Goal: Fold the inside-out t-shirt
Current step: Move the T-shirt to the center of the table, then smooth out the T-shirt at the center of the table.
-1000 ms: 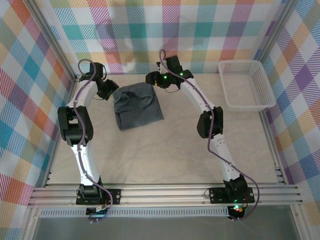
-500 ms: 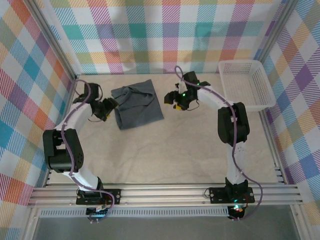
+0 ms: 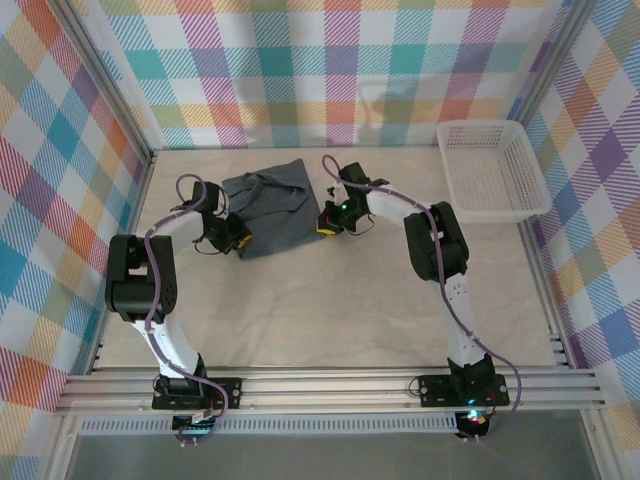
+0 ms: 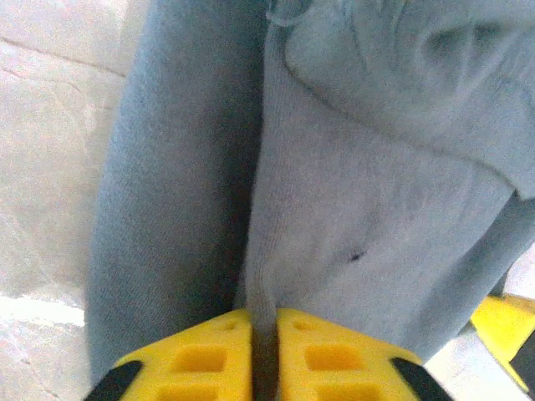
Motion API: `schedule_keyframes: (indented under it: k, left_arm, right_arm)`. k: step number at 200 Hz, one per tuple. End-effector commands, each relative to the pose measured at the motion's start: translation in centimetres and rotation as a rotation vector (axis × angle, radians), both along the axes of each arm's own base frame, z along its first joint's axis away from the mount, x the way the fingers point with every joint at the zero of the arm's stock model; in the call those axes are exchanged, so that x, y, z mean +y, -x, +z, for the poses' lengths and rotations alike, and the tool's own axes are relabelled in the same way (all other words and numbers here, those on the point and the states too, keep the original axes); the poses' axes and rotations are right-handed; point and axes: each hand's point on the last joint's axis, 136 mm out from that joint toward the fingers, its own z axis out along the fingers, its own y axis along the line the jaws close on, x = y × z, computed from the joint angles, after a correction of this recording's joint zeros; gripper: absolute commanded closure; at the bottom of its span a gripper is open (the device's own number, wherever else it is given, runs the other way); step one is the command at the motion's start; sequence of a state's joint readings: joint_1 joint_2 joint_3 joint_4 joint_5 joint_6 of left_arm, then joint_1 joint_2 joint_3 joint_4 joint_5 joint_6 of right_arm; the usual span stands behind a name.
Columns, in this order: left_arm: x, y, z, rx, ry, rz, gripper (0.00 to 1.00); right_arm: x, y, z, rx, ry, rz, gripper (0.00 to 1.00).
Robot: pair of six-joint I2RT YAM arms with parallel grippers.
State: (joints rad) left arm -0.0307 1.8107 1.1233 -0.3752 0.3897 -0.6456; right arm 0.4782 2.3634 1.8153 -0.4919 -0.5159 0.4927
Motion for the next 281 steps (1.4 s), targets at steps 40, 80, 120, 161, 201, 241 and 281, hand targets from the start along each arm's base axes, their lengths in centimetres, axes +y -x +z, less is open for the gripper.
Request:
schedule_keyframes:
  k: [40, 80, 120, 161, 201, 241, 281]
  left_arm:
    - [-4.9, 13.8, -2.3, 0.153, 0.037, -0.163, 1.0]
    - [-7.3, 20.4, -2.3, 0.168, -0.007, -0.193, 0.67]
    - [-7.3, 19.1, 2.1, 0.067, -0.032, -0.177, 0.5]
    - [-7.6, 16.7, 2.4, 0.038, -0.067, -0.178, 0.33]
    - [-6.8, 13.7, 2.0, 0.015, -0.148, -0.164, 0.34]
    - [-6.4, 12.0, 2.2, 0.001, -0.187, -0.152, 0.53]
    - [-5.3, 11.4, 2.5, -0.006, -0.179, -0.124, 0.74]
  right_arm:
    - [-5.5, 12.1, 2.1, 0.039, 0.035, 0.065, 1.0]
    - [-9.7, 21.1, 2.0, 0.119, 0.095, 0.071, 0.6]
    - [-10.4, 18.6, 7.2, -0.034, 0.115, -0.039, 0.42]
    - [-6.8, 14.8, 6.7, -0.004, 0.013, -0.085, 0.41]
    - [-4.5, 11.8, 4.9, -0.004, 0.0, -0.079, 0.47]
    - [-2.8, 10.6, 4.9, 0.001, -0.021, -0.057, 0.78]
    - [-2.9, 11.0, 5.9, 0.014, -0.031, -0.058, 0.93]
